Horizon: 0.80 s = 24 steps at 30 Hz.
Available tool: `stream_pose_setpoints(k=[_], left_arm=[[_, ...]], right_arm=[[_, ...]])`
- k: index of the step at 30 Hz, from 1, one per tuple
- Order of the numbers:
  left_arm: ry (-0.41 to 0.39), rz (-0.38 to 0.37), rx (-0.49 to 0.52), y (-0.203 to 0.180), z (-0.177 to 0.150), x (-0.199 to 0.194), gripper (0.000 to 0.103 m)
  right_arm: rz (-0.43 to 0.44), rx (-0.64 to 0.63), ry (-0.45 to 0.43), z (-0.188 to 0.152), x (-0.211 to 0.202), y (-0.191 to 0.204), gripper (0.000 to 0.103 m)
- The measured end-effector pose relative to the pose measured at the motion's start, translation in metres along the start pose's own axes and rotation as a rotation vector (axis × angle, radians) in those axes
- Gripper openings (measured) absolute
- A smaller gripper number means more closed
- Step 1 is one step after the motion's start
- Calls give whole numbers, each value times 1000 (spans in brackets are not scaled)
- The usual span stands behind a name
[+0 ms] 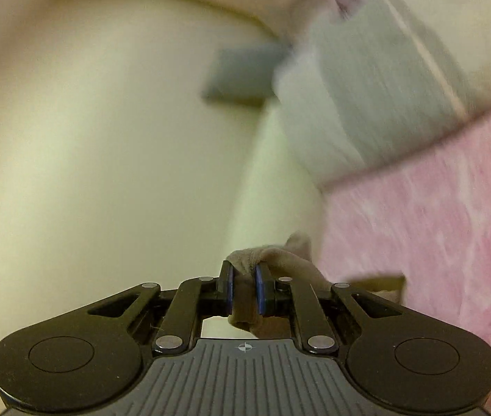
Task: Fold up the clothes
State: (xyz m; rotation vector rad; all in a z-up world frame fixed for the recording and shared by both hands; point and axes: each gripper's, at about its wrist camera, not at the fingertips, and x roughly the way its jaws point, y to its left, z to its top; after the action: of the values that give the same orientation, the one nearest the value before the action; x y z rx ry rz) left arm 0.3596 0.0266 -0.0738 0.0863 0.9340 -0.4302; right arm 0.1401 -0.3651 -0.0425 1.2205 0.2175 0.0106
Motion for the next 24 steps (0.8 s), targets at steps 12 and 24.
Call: stream_pose_setpoints(k=[12,24], left_arm=[[-79,-266,156,-165,-69,-89,57],[-37,-537,343,-311,-150,-143,57]], right_arm=[[113,-359,-504,44,-310,147,11],[-207,-742,-698,52,-412,252,0]])
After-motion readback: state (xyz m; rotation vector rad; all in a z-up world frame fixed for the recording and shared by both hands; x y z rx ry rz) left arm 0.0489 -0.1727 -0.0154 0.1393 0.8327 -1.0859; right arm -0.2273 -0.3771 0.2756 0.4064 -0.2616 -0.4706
